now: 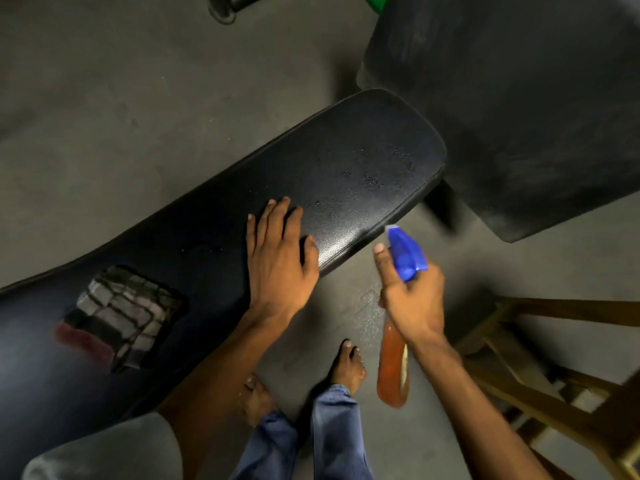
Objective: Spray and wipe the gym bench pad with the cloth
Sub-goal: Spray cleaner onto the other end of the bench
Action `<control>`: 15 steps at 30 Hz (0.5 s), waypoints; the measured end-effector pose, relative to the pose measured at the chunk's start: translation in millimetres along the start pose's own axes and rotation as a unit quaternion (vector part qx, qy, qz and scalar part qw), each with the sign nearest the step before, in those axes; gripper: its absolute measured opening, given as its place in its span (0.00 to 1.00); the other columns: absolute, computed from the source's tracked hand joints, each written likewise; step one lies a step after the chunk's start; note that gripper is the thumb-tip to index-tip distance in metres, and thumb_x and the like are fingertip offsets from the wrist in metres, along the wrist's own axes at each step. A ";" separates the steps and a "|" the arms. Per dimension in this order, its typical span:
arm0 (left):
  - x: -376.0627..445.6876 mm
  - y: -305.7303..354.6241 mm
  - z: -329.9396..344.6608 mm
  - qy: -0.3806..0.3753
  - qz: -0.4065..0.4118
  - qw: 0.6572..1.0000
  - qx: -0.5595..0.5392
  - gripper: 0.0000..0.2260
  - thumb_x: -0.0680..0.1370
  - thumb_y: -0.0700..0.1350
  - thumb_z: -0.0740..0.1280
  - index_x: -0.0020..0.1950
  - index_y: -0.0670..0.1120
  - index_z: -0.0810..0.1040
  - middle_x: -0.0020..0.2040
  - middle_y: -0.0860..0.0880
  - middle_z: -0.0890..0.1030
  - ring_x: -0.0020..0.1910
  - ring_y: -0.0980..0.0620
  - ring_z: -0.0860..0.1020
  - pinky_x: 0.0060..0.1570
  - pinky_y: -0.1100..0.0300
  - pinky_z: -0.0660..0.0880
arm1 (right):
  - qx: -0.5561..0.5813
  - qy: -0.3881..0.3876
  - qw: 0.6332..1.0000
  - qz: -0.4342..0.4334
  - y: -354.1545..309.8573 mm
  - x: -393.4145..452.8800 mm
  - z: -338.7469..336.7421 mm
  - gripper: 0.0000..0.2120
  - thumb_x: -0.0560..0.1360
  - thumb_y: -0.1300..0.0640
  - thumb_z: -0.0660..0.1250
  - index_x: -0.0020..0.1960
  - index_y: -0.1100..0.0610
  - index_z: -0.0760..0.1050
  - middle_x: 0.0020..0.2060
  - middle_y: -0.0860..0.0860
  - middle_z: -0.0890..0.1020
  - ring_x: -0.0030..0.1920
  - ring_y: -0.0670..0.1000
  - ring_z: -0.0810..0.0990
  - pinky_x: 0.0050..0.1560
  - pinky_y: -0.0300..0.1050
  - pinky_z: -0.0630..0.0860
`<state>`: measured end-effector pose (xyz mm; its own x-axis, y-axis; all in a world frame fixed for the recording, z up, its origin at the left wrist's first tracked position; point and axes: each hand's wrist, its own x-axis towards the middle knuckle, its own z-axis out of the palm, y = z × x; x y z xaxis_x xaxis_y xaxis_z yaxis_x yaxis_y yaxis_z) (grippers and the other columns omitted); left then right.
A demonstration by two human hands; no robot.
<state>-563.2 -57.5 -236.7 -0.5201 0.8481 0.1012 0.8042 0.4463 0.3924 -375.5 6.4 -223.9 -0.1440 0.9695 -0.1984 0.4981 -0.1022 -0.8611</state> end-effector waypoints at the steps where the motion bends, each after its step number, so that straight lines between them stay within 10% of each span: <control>1: -5.8 -7.2 -6.0 0.005 -0.004 1.000 0.003 0.22 0.81 0.46 0.65 0.74 0.41 0.75 0.79 0.41 0.71 0.81 0.40 0.66 0.81 0.36 0.58 | -0.001 -0.019 1.000 -0.002 -1.3 -13.7 8.5 0.22 0.80 0.38 0.71 0.46 0.57 0.76 0.29 0.55 0.75 0.31 0.61 0.81 0.35 0.56 0.81; 9: -59.1 -70.3 -46.8 0.003 -0.038 0.998 0.054 0.26 0.74 0.44 0.61 0.72 0.41 0.76 0.76 0.40 0.73 0.78 0.37 0.69 0.80 0.35 0.59 | -0.052 -0.119 0.985 -0.116 -16.7 -96.9 59.5 0.14 0.80 0.42 0.71 0.41 0.43 0.69 0.34 0.43 0.71 0.34 0.44 0.72 0.40 0.42 0.70; 15: -82.4 -101.7 -59.0 -0.014 -0.027 0.998 0.064 0.25 0.74 0.45 0.60 0.70 0.41 0.77 0.75 0.41 0.74 0.77 0.39 0.70 0.80 0.37 0.61 | -0.080 -0.128 0.982 -0.114 -12.3 -112.7 71.0 0.16 0.79 0.43 0.70 0.40 0.47 0.69 0.34 0.45 0.74 0.36 0.50 0.75 0.41 0.45 0.71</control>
<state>-619.1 -189.7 -231.1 -0.5562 0.8292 0.0561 0.8065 0.5223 0.2770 -426.2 -117.4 -224.2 -0.4682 0.8728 -0.1375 0.5531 0.1682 -0.8159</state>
